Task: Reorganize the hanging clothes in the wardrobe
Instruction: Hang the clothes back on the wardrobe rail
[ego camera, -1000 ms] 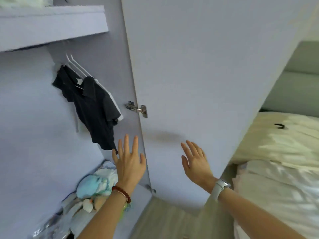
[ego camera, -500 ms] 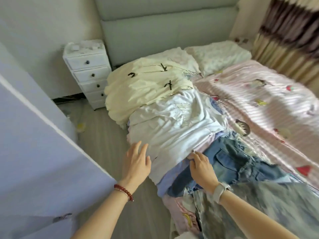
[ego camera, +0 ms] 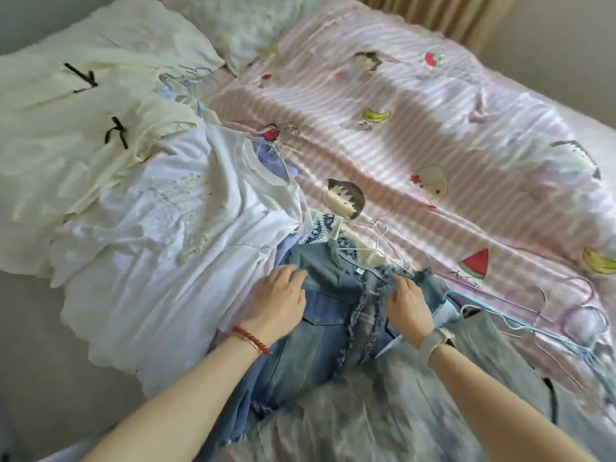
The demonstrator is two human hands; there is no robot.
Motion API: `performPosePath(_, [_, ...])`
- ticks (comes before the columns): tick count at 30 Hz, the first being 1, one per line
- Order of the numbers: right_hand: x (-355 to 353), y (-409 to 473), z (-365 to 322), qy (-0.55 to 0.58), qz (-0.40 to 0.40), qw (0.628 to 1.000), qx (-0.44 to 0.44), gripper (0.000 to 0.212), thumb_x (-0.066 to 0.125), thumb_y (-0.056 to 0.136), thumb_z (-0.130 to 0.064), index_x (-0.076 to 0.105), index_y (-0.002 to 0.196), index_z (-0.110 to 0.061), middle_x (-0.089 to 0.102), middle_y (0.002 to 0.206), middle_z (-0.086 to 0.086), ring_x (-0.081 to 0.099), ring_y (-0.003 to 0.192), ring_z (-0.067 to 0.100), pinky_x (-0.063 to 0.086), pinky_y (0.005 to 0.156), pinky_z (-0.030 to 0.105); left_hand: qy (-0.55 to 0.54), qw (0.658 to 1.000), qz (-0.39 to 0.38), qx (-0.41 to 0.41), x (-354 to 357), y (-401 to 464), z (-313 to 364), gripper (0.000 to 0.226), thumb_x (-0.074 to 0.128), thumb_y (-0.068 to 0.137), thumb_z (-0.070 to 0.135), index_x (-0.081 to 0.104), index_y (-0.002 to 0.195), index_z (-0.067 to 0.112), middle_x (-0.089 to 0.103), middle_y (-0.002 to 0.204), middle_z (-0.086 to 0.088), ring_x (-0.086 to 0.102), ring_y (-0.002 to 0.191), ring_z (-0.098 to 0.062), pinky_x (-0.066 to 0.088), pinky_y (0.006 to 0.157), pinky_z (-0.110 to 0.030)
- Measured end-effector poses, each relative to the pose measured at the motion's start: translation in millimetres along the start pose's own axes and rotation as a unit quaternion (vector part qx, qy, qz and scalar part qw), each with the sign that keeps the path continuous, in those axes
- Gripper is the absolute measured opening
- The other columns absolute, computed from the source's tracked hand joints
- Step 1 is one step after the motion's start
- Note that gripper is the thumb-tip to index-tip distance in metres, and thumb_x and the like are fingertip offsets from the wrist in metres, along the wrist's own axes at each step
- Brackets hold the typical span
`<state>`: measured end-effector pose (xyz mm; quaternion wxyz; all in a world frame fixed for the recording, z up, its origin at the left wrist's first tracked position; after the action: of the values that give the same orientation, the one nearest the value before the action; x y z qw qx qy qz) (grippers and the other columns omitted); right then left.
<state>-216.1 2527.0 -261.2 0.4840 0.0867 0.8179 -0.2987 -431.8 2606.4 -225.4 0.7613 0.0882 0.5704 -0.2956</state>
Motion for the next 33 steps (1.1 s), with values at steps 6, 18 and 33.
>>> performPosePath(6, [17, 59, 37, -0.09, 0.026, 0.996, 0.006, 0.041, 0.035, 0.094, -0.016, 0.036, 0.134, -0.011, 0.04, 0.141, 0.007, 0.031, 0.132, 0.026, 0.012, 0.113, 0.051, 0.102, 0.99, -0.093, 0.039, 61, 89, 9, 0.057, 0.038, 0.095, 0.019, 0.013, 0.147, 0.014, 0.007, 0.155, -0.009, 0.003, 0.142, -0.026, 0.013, 0.115, -0.044])
performPosePath(18, [-3, 54, 52, 0.087, 0.167, 0.982, 0.032, 0.028, 0.042, 0.096, -0.025, 0.057, 0.098, -0.002, 0.053, 0.104, 0.017, 0.045, 0.102, 0.031, 0.029, 0.084, 0.042, 0.071, 0.996, 0.005, 0.056, 22, 83, 35, 0.037, 0.055, 0.089, 0.039, 0.051, 0.111, 0.009, 0.06, 0.101, -0.01, 0.055, 0.093, -0.028, 0.036, 0.072, -0.034])
performPosePath(33, [-36, -57, -103, 0.163, 0.176, 0.949, -0.204, 0.02, 0.05, 0.092, -0.011, 0.055, 0.075, -0.002, 0.051, 0.069, 0.007, 0.041, 0.068, 0.021, 0.034, 0.068, 0.041, -0.016, 0.987, 0.124, -0.1, -110, -101, -38, 0.026, 0.052, 0.09, 0.032, 0.043, 0.068, 0.021, 0.064, 0.07, -0.004, 0.058, 0.066, -0.033, 0.026, 0.052, -0.03])
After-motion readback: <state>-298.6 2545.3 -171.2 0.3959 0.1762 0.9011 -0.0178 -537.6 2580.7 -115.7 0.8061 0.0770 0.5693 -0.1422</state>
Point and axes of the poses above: each hand's wrist, its own y-axis towards the middle knuckle, its own x-axis out of the palm, z = x × y, the point moved 7 cm from there along y, towards the middle knuckle
